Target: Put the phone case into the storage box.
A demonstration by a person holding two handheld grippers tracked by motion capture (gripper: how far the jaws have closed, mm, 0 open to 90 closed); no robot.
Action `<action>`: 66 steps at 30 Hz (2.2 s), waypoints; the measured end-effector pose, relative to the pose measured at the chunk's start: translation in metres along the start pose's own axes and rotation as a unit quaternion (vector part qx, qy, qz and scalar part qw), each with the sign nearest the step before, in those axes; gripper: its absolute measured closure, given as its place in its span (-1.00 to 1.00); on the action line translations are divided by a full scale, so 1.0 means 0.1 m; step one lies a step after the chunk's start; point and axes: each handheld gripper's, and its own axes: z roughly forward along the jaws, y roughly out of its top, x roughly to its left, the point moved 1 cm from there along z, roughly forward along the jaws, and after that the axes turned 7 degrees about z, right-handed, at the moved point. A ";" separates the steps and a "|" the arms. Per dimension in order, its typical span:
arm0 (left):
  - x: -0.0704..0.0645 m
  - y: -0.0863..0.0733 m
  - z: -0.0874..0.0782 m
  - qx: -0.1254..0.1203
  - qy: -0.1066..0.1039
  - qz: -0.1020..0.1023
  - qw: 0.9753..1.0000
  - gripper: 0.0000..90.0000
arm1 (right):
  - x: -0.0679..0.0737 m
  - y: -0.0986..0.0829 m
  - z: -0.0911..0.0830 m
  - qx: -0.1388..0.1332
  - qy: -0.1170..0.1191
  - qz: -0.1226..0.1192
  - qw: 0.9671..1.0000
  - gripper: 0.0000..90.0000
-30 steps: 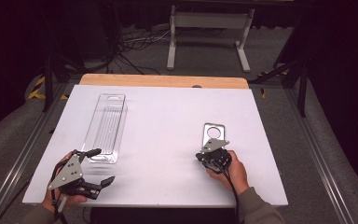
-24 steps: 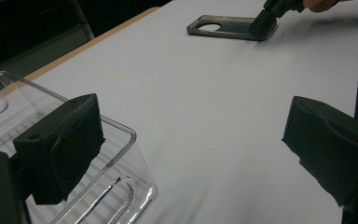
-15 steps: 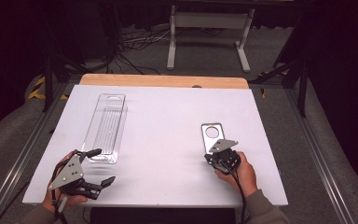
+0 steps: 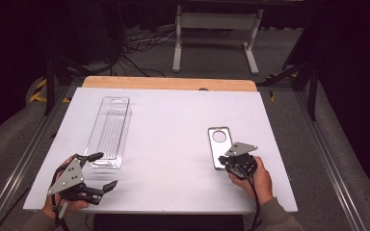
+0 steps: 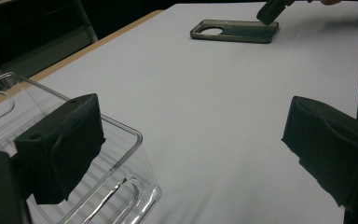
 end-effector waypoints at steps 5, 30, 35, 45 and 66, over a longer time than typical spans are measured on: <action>-0.01 0.01 -0.01 -0.001 -0.003 0.000 1.000 -0.88 | -0.08 0.03 -0.05 -0.013 -0.010 0.014 1.000 0.63; -0.01 0.00 0.01 0.001 -0.012 0.001 1.000 -0.88 | -0.99 0.59 0.41 0.067 -0.029 0.184 0.980 -0.37; -0.01 0.00 0.01 0.000 -0.014 0.002 1.000 -0.88 | -1.09 0.68 0.53 0.097 -0.035 0.186 0.977 -0.03; 0.00 -0.01 0.00 -0.004 -0.015 -0.001 1.000 -0.88 | -1.21 0.77 0.72 0.158 -0.041 0.192 0.968 0.36; 0.00 -0.02 0.00 0.001 -0.023 -0.001 1.000 -0.88 | -1.12 0.84 0.87 0.190 -0.063 0.159 0.967 0.91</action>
